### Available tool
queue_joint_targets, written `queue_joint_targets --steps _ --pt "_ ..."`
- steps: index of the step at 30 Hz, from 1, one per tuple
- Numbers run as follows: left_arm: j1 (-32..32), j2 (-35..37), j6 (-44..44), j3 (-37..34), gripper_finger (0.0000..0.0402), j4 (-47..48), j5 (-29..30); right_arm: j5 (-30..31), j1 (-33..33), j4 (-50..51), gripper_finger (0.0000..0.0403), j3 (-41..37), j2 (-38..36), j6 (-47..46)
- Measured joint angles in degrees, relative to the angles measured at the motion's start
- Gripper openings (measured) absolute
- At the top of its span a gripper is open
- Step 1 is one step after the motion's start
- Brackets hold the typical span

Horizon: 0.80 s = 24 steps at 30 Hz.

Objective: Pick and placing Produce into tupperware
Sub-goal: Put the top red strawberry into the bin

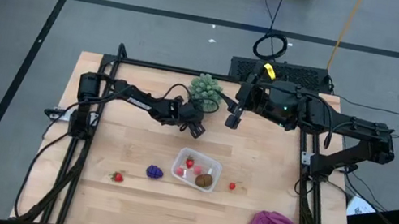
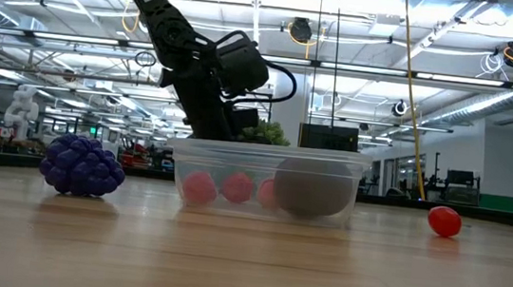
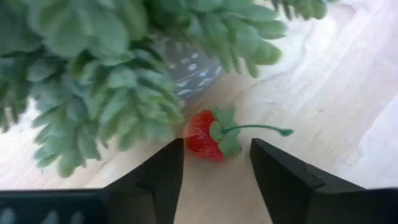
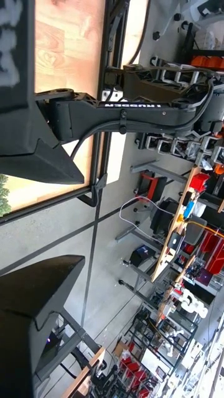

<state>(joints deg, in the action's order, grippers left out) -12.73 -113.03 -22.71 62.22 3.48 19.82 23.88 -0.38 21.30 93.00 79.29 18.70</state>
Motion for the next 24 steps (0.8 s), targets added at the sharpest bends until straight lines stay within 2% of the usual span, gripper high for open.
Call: queue_joint_targets --steps 5,10,15,24 --pt "0.0 0.0 0.1 0.0 0.0143 -0.2 -0.3 0.0 0.0 0.0 0.0189 0.0 0.0 0.0" --pt "0.0 0.0 -0.1 0.0 0.0118 -0.2 -0.7 0.0 0.0 0.0 0.0189 0.0 0.0 0.0" --pt "0.7 0.0 -0.3 0.0 0.0115 0.2 -3.5 0.0 0.0 0.0 0.0189 0.0 0.0 0.0" --pt "4.8 0.1 -0.7 0.0 0.0120 1.1 -3.6 0.0 0.0 0.0 0.0189 0.0 0.0 0.0"
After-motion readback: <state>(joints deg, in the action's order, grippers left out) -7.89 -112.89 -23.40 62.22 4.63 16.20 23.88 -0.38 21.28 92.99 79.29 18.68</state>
